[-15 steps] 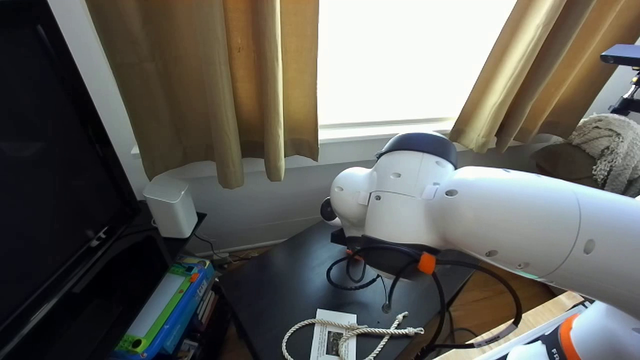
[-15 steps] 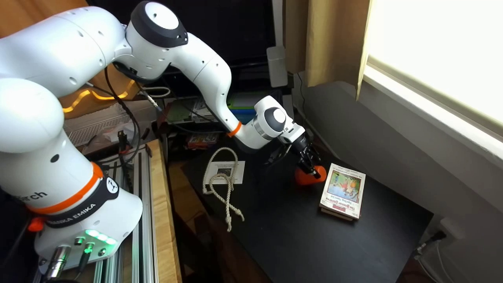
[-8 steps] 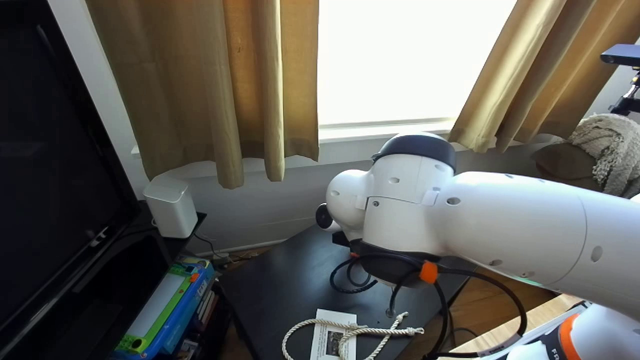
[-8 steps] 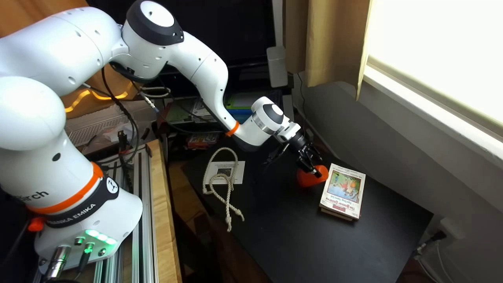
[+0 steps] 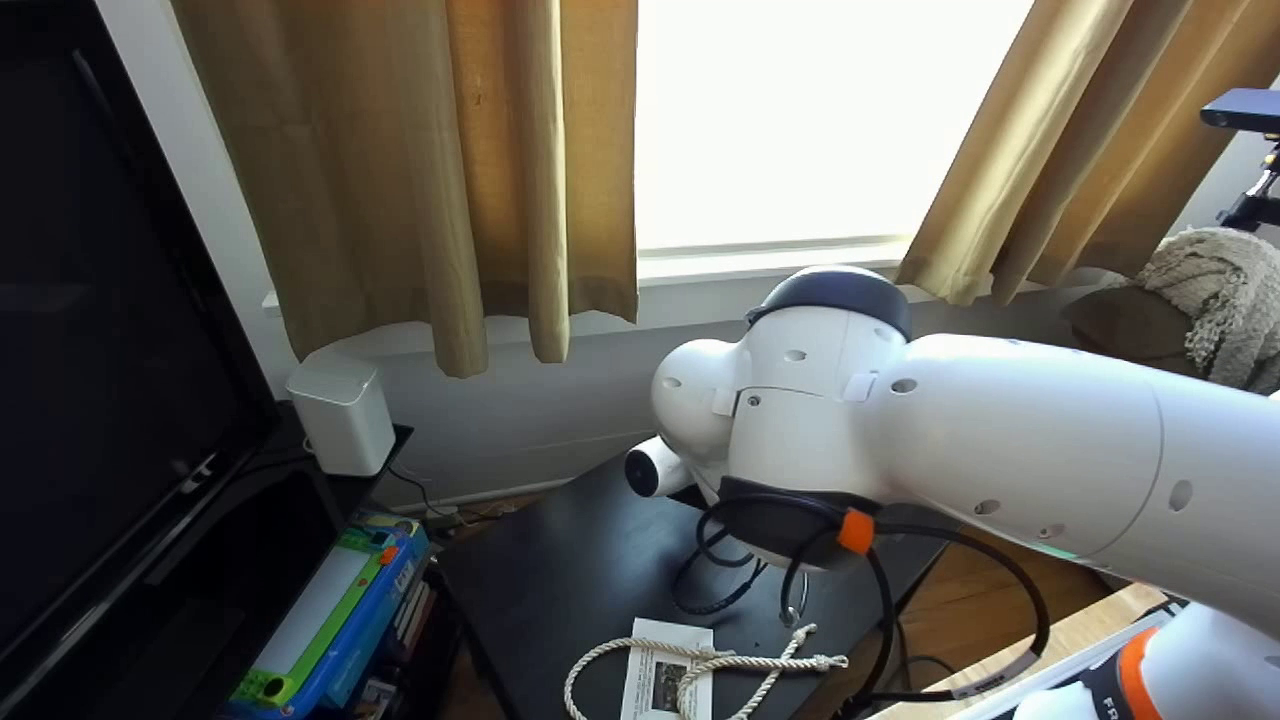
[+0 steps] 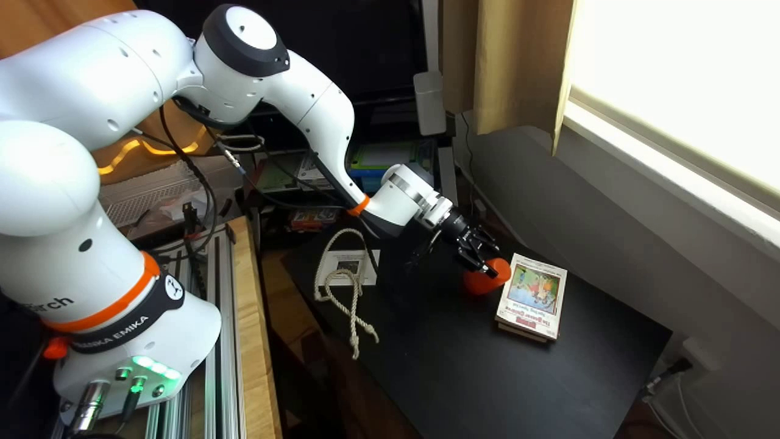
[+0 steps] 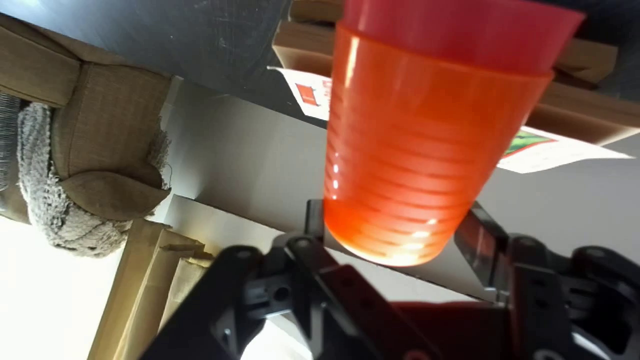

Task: Stack the cups, then turn them upside down

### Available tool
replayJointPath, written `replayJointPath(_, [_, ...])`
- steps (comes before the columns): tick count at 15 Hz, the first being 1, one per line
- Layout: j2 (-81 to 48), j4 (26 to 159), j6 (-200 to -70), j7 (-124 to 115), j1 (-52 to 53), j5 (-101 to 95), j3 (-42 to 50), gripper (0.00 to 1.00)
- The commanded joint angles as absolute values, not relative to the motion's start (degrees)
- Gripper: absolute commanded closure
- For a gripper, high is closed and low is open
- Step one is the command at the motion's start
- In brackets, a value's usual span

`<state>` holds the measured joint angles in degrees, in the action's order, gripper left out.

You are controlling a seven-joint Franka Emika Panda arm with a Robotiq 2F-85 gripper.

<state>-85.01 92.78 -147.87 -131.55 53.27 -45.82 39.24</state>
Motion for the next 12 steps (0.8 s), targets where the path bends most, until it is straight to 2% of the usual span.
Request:
replayJointPath(1, [-85.0, 89.3, -141.8, -138.5, 50.0, -53.9, 34.8, 0.58])
replayJointPath(11, [-85.1, 84.2, -123.9, -147.1, 43.1, -72.2, 24.4, 0.58])
replayJointPath(12, [-85.2, 83.8, -122.8, -147.0, 42.4, -73.3, 23.5, 0.4])
